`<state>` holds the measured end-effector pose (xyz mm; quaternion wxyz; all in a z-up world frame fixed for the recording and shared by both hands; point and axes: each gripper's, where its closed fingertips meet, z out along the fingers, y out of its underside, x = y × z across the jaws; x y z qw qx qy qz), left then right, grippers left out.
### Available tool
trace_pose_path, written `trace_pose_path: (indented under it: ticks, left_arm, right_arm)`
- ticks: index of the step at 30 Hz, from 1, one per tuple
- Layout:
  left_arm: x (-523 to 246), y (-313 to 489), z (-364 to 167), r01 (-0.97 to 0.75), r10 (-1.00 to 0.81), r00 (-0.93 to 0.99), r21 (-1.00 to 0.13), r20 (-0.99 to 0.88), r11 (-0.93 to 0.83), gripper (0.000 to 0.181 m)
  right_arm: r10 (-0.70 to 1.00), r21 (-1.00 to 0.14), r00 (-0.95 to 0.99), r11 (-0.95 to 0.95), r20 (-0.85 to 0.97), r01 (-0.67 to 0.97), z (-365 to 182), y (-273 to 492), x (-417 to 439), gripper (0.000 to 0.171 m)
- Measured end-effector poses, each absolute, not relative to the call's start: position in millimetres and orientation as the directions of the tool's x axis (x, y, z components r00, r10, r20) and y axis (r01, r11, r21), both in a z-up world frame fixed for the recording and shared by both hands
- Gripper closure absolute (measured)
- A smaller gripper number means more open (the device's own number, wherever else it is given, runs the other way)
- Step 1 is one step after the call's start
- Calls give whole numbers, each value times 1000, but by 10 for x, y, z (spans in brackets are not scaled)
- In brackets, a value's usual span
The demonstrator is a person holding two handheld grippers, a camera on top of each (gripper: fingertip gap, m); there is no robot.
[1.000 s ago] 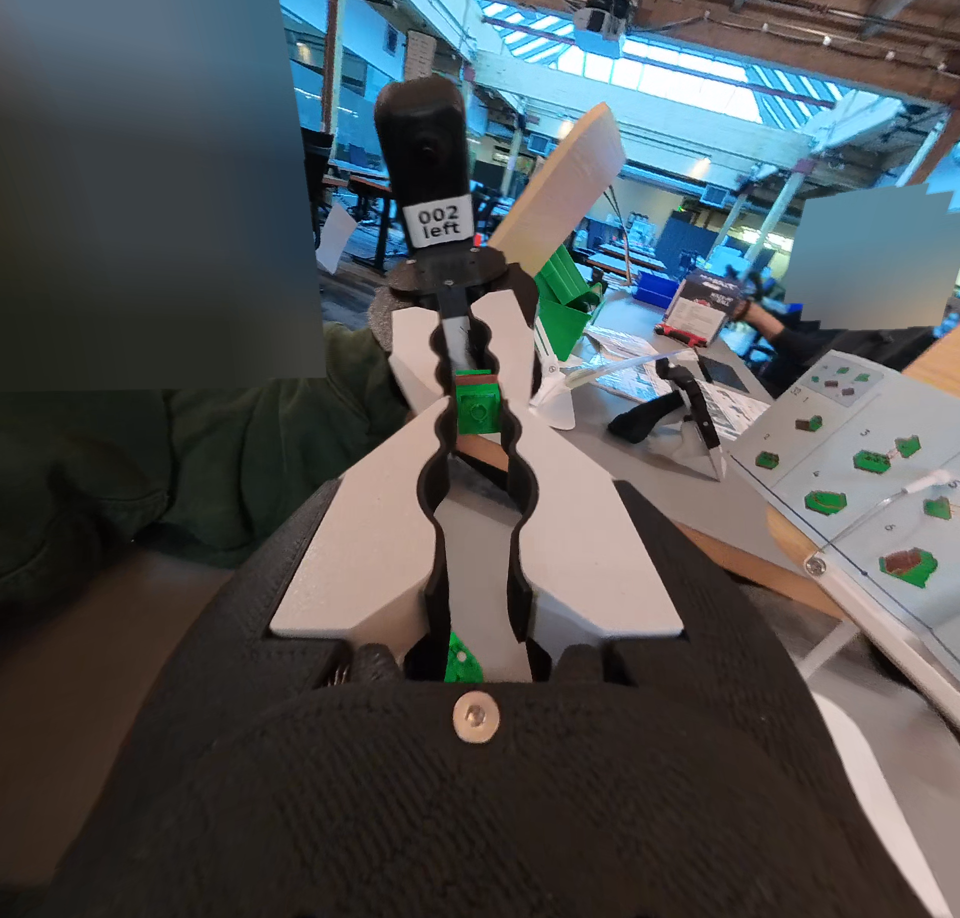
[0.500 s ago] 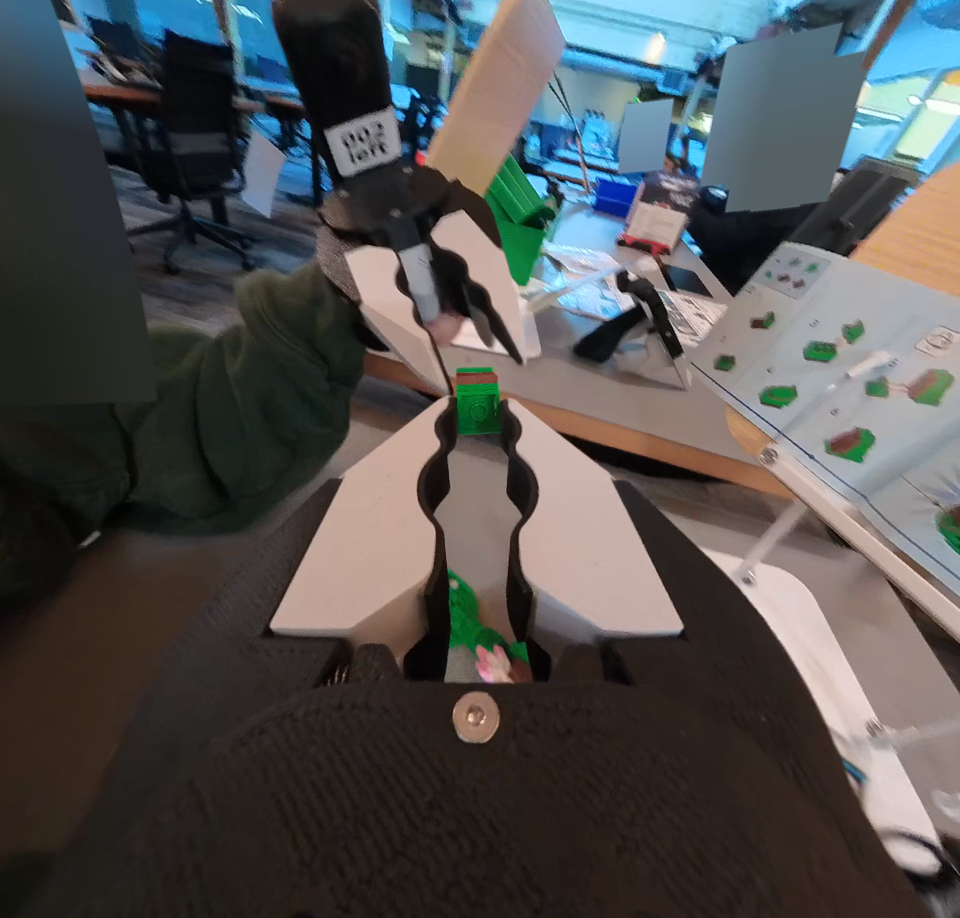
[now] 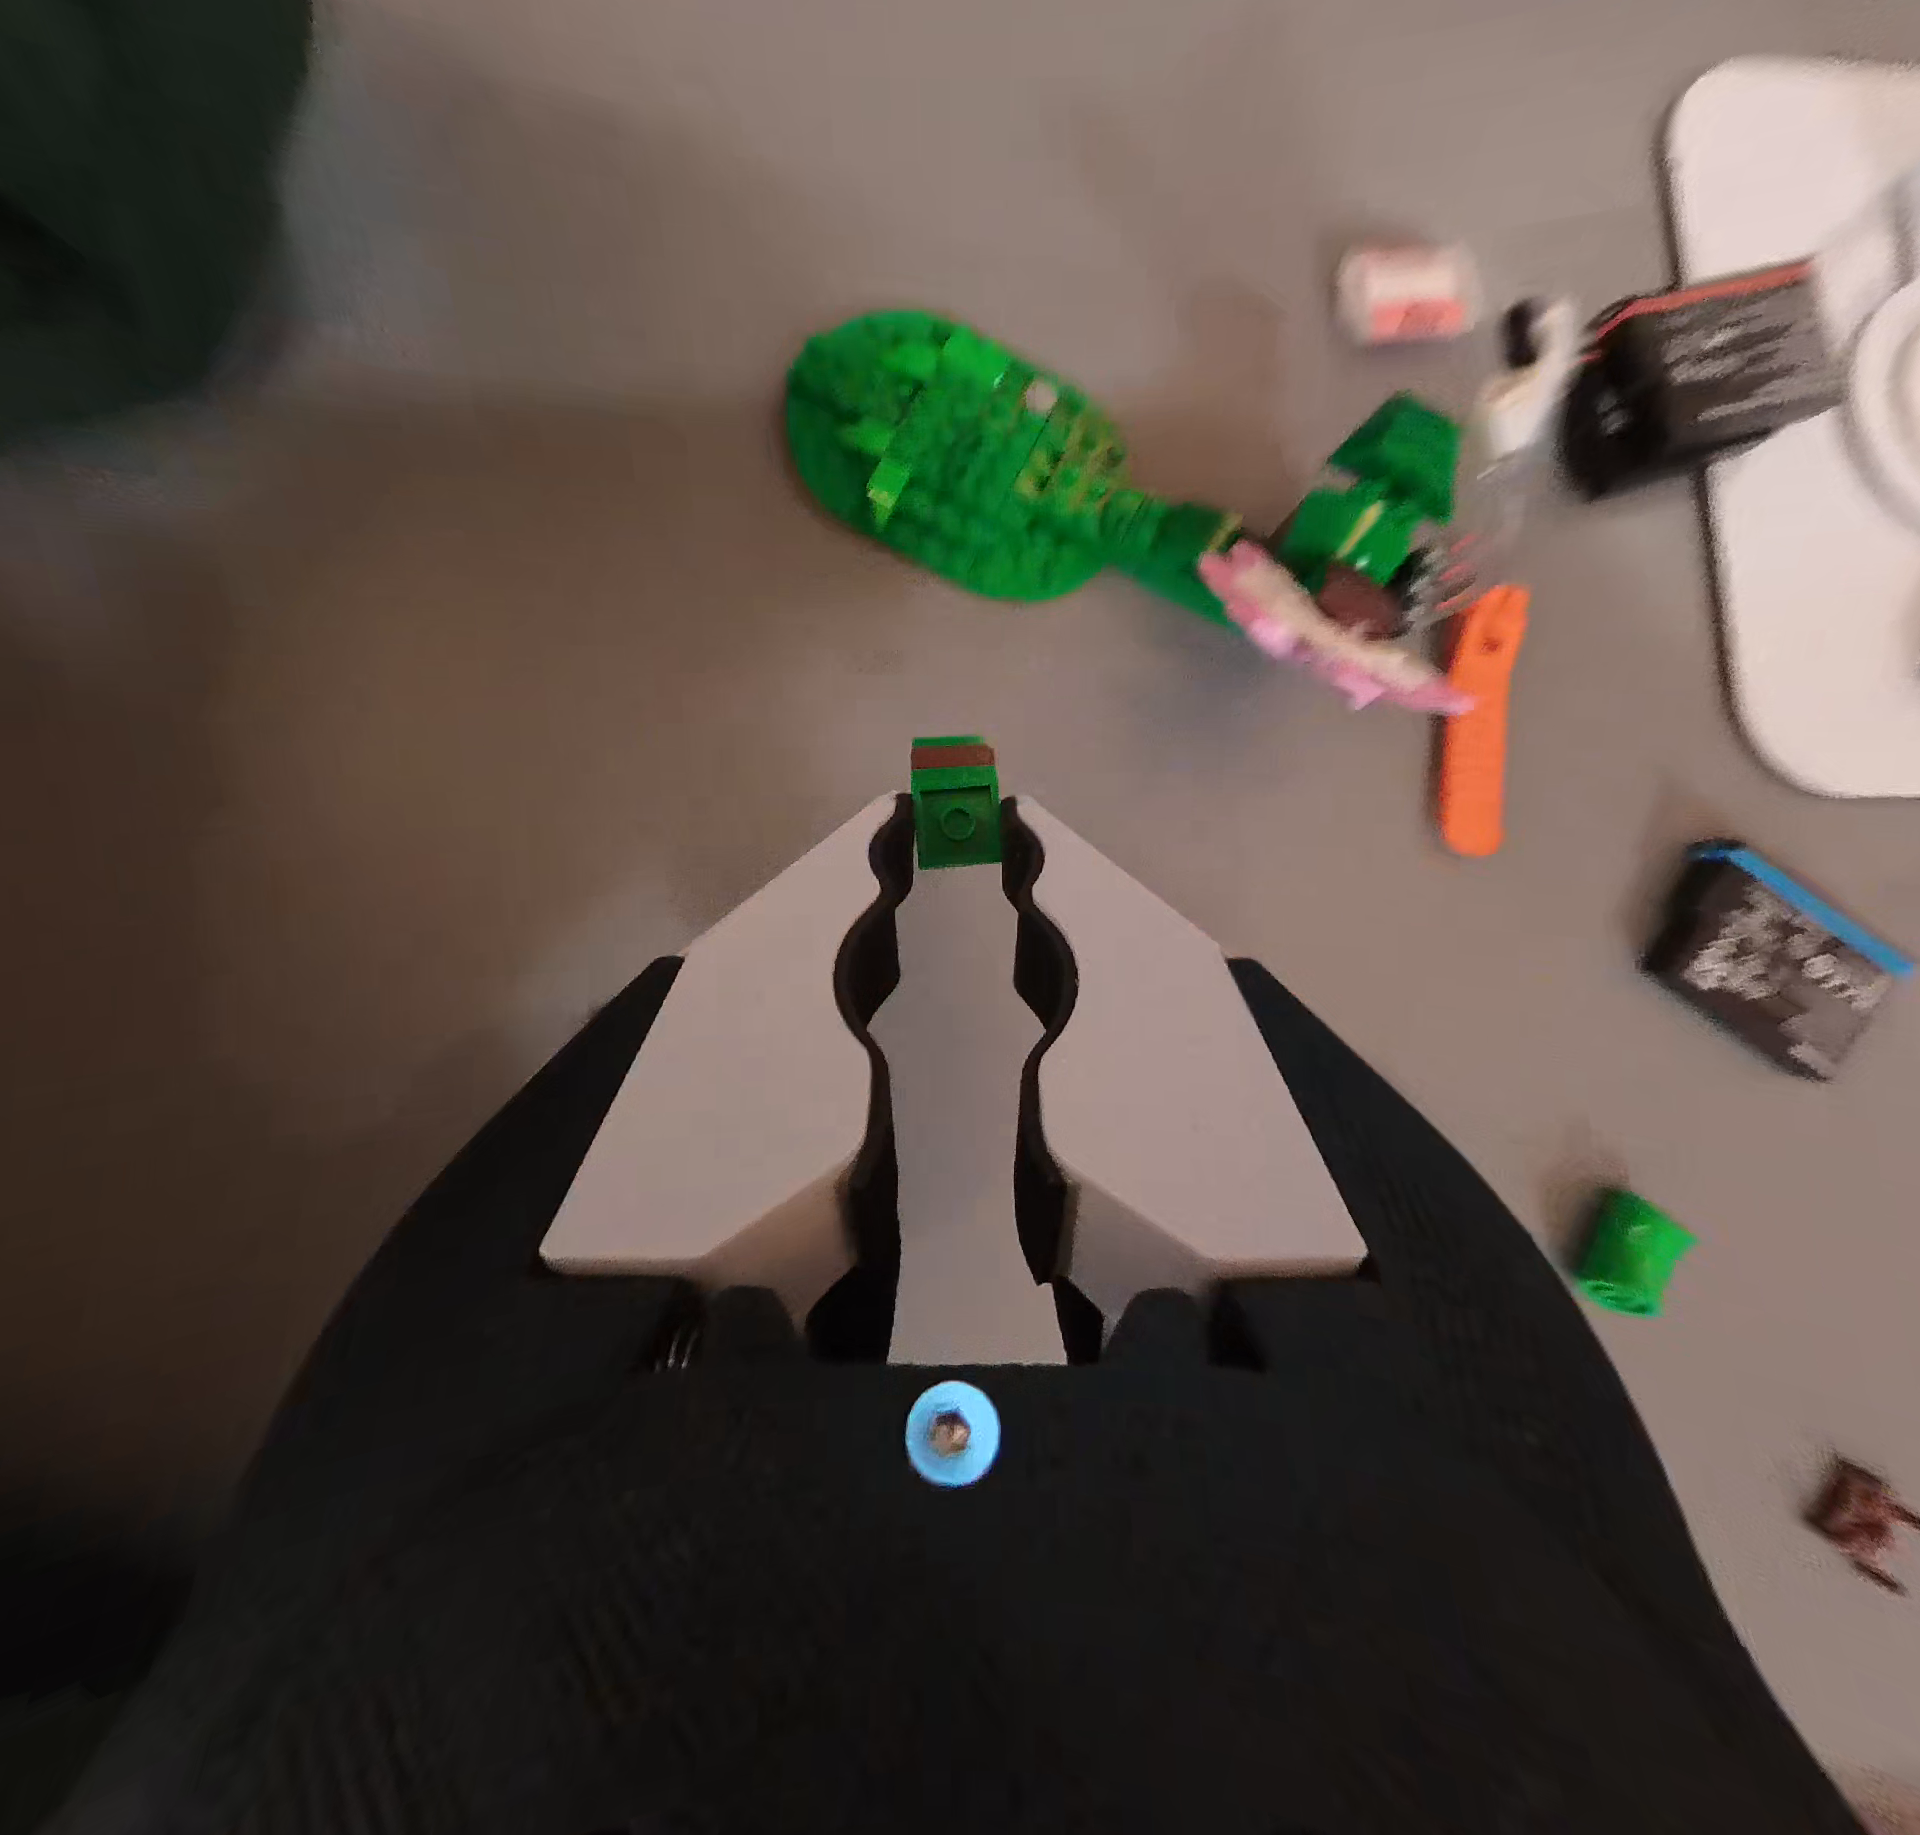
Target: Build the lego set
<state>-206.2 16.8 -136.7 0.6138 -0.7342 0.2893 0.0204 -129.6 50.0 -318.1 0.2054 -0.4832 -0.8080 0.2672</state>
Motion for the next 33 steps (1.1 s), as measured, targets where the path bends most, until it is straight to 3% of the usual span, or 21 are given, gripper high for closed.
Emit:
trace_pose_path:
  ticks: [1,9,15,19,25,33]
  left_arm:
    - [-1987,135,-1344,-442,-422,823,-895,-380,-56,132]
    - [-1849,-70,-1288,-449,-406,825,-892,-394,-47,130]
    - [-1532,-153,-1567,-452,-450,813,-888,-371,-85,131]
    - [-1453,-160,-1890,-495,-381,823,-861,-421,-119,129]
    - [-1412,-300,-1936,-319,-367,896,-937,-248,-144,117]
    - [-1328,-232,-2105,-294,-337,917,-932,-213,-211,102]
  right_arm:
    - [891,-623,-449,389,67,679,-3242,464,-1244,156]
    - [882,-685,-445,228,-156,692,-3357,186,-962,157]
    - [879,-701,-467,273,-97,659,-3417,167,-963,156]
    - [878,-709,-476,301,-55,638,-3448,163,-964,156]
    - [874,-733,-483,302,-42,610,-3472,119,-908,156]
    - [896,-790,-442,248,-33,560,-3417,185,-888,138]
